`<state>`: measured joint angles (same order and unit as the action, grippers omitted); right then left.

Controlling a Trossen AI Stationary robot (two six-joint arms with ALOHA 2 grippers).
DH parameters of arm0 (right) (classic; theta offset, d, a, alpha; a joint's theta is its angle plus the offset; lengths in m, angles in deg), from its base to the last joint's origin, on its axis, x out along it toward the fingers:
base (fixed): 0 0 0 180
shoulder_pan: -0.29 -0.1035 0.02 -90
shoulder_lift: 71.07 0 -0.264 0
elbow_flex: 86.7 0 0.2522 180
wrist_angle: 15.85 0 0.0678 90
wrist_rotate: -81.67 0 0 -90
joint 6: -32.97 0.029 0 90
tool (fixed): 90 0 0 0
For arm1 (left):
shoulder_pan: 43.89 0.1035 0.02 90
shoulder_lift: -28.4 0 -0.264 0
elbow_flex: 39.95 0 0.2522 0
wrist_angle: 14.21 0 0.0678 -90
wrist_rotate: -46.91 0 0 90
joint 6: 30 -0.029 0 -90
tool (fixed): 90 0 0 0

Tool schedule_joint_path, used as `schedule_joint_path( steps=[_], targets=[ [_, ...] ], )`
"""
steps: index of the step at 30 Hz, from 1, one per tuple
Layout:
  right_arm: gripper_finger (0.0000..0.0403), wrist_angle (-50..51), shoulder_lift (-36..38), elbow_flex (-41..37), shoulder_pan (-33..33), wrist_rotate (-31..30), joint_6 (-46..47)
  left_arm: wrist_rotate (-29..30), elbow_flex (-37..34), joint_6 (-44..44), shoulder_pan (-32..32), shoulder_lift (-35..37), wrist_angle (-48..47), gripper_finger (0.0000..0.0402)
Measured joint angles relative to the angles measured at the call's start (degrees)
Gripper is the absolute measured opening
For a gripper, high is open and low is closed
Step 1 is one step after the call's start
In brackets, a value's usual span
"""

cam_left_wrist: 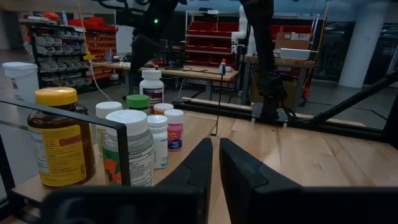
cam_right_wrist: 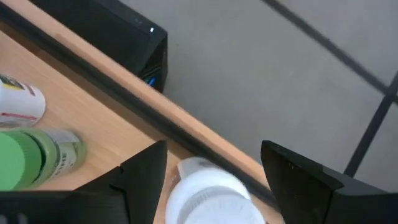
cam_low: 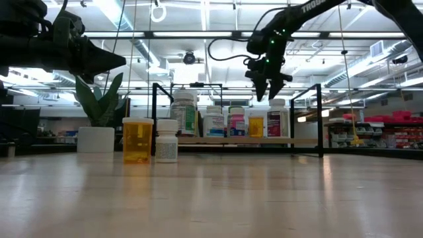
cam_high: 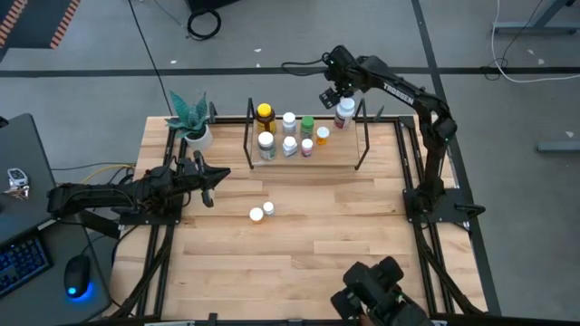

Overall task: Pick and place medicine bottles onto shelf by color
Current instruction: Adjust the white violet medicine bottle on the shelf, then put the white medicine bottle on the shelf

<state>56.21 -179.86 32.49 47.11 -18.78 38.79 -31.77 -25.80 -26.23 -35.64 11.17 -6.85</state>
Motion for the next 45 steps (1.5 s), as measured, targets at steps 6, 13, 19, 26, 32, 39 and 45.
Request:
schedule_joint_path(
  steps=[6, 13, 19, 26, 32, 39, 45],
  targets=[
    [0.0267, 2.3, -0.01, -0.22, 0.48, 1.13, 0.86, 0.01, 0.0, 0.0, 0.0, 0.0, 0.0, 0.004],
    [0.0267, 3.48, 0.03, -0.24, 0.21, 3.06, 1.03, 0.0, 0.0, 0.0, 0.0, 0.0, -0.01, 0.0031],
    [0.0267, 5.33, 0.03, -0.26, 0.01, 3.29, 1.52, 0.02, 0.02, 0.0, -0.02, 0.0, 0.01, 0.0034],
    [0.0267, 7.0, 0.03, -0.31, -0.48, 4.49, 1.75, 0.01, 0.0, 0.0, -0.01, 0.0, 0.0, 0.004],
    [0.0267, 8.17, 0.03, -0.31, -1.35, 4.55, 1.97, -0.01, 0.01, 0.0, -0.01, 0.0, -0.01, 0.0033],
    [0.0267, 8.25, 0.03, 0.36, -2.28, 4.07, 1.66, 0.0, 0.0, 0.0, -0.02, 0.0, 0.01, 0.0033],
    [0.0267, 7.38, 0.32, 3.14, -7.0, 3.97, -0.65, 0.0, 0.01, 0.0, -0.01, 0.0, 0.0, 0.004]
  ],
)
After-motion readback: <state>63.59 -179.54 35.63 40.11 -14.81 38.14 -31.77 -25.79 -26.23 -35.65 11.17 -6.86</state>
